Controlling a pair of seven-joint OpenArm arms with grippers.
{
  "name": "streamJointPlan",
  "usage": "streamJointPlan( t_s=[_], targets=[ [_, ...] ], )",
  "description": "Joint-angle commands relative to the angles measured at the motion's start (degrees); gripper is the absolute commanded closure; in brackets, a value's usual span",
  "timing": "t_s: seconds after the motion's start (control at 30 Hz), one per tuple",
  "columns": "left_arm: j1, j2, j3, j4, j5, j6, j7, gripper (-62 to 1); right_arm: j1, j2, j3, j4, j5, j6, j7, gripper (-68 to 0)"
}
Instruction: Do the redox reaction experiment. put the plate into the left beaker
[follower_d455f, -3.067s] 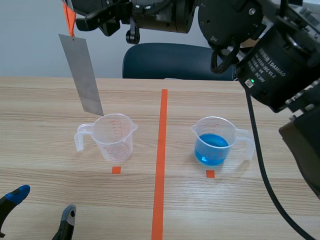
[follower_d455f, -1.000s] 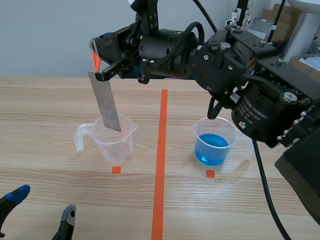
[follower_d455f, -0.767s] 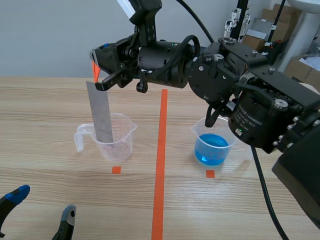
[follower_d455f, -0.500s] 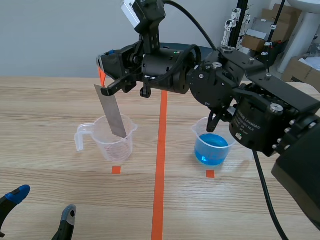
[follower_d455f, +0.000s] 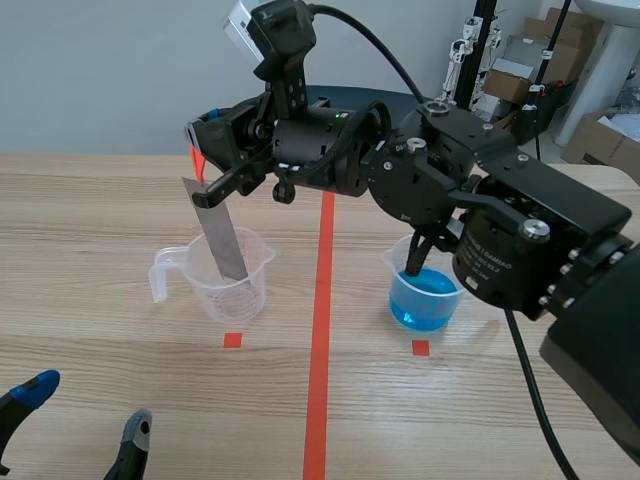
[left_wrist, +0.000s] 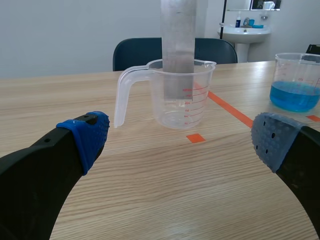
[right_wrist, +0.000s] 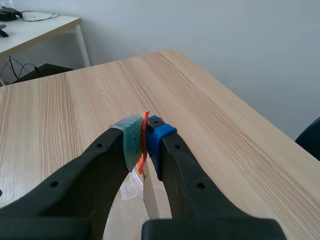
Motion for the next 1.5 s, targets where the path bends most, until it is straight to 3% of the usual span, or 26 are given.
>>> streamJointPlan(
  t_s=[0.0, 0.57, 0.7, 1.17, 1.23, 1.27, 1.3, 1.4, 1.47],
  targets=[
    [-0.02, -0.50, -0.28, 1.01, 0.02, 0.09, -0.81, -60.2, 1.11, -0.33, -0.07, 0.35, 0.79, 0.13, 1.27, -0.4],
    [-0.02, -0.50, -0.28, 1.01, 0.02, 0.09, -0.81, -60.2, -0.57, -0.35, -0.48, -1.55, -2.16, -1.31, 4.02, -0.4],
    [-0.02, -0.50, -0.28, 1.01, 0.02, 0.09, -0.81, -60.2, -0.59, -0.33, -0.79, -1.57, -2.16, -2.69, 4.04, -0.4],
    [-0.02, -0.50, -0.28, 1.01, 0.02, 0.09, -0.81, -60.2, -0.57, -0.35, -0.79, -3.39, -2.16, -2.67, 6.21, -0.6],
    [-0.02, -0.50, -0.28, 1.01, 0.02, 0.09, -0.81, -60.2, -0.57, -0.35, -0.79, -3.39, -2.21, -2.64, 6.64, -6.6],
    [-0.02, -0.50, -0.28, 1.01, 0.02, 0.09, -0.81, -60.2, -0.57, -0.35, -0.79, -3.39, -2.19, -2.64, 6.67, -13.8],
    [-0.02, -0.50, -0.28, 1.01, 0.02, 0.09, -0.81, -60.2, -0.57, -0.35, -0.79, -3.39, -2.19, -2.64, 7.30, -24.4],
    [-0.02, -0.50, -0.28, 1.01, 0.02, 0.09, -0.81, -60.2, -0.57, -0.39, -0.79, -3.39, -2.12, -3.26, 11.65, -66.5],
    [-0.02, -0.50, -0.28, 1.01, 0.02, 0.09, -0.81, -60.2, -0.57, -0.39, -0.79, -3.39, -2.08, -6.73, 14.34, -67.9]
  ],
)
